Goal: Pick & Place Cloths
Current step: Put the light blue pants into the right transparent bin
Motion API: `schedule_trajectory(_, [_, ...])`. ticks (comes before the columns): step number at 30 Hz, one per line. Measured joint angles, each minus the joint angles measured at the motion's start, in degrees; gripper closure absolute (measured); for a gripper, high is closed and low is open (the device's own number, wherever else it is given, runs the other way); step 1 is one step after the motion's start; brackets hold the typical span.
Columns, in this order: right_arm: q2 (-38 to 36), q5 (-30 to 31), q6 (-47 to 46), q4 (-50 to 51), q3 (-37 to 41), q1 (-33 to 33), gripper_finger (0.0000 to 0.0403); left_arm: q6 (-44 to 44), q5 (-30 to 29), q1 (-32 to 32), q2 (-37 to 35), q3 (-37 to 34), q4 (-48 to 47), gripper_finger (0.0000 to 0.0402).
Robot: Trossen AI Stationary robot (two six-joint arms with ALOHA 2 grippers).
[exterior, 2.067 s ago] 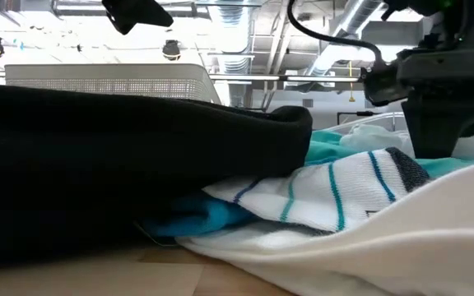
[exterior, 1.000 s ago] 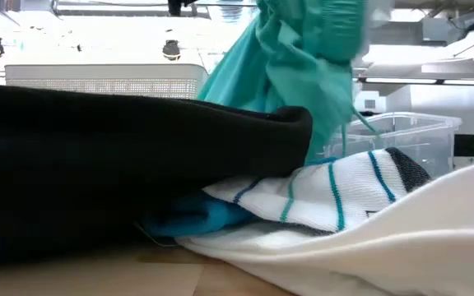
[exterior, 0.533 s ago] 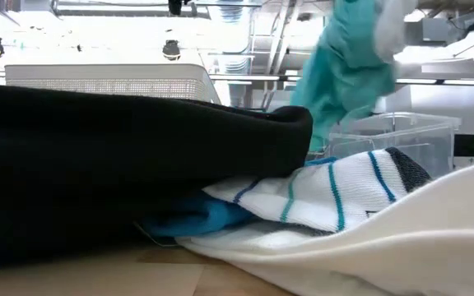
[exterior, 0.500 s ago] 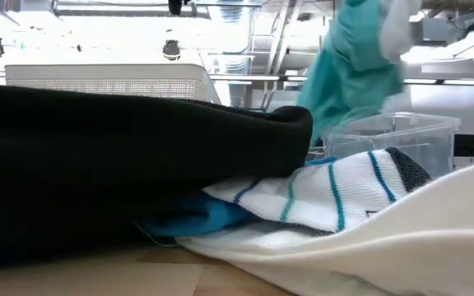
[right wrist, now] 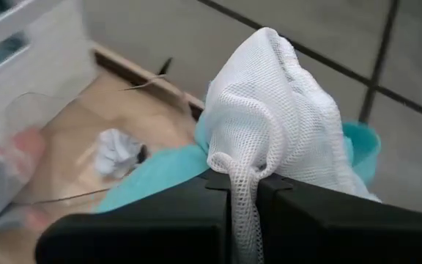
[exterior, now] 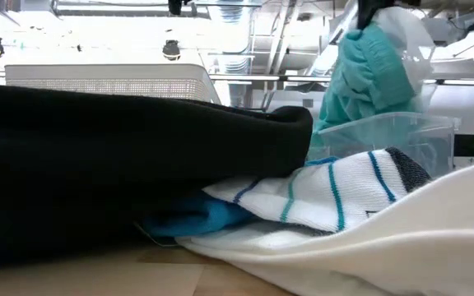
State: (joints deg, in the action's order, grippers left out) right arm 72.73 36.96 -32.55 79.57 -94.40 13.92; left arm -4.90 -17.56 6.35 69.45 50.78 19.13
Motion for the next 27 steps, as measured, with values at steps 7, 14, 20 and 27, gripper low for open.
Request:
schedule_trajectory(7, [-0.64,0.11,4.72,-2.10,3.51,5.45,0.0398,0.10,0.01,0.00,0.00,0.00,-0.25,0.0161])
schedule_trajectory(14, [-1.31,-14.68,34.69,-9.70,14.76,20.62,0.0398,0.12,0.00,0.00,0.00,0.00,-0.70,0.0161])
schedule_trajectory(20, [-1.07,-22.00,57.46,-17.44,18.49,28.63,0.0398,0.14,0.01,0.00,0.00,0.00,-3.06,0.0161])
schedule_trajectory(27, [2.79,-17.01,67.62,-17.92,18.93,31.11,0.0398,0.14,-0.24,0.00,0.02,0.00,-6.73,0.0161])
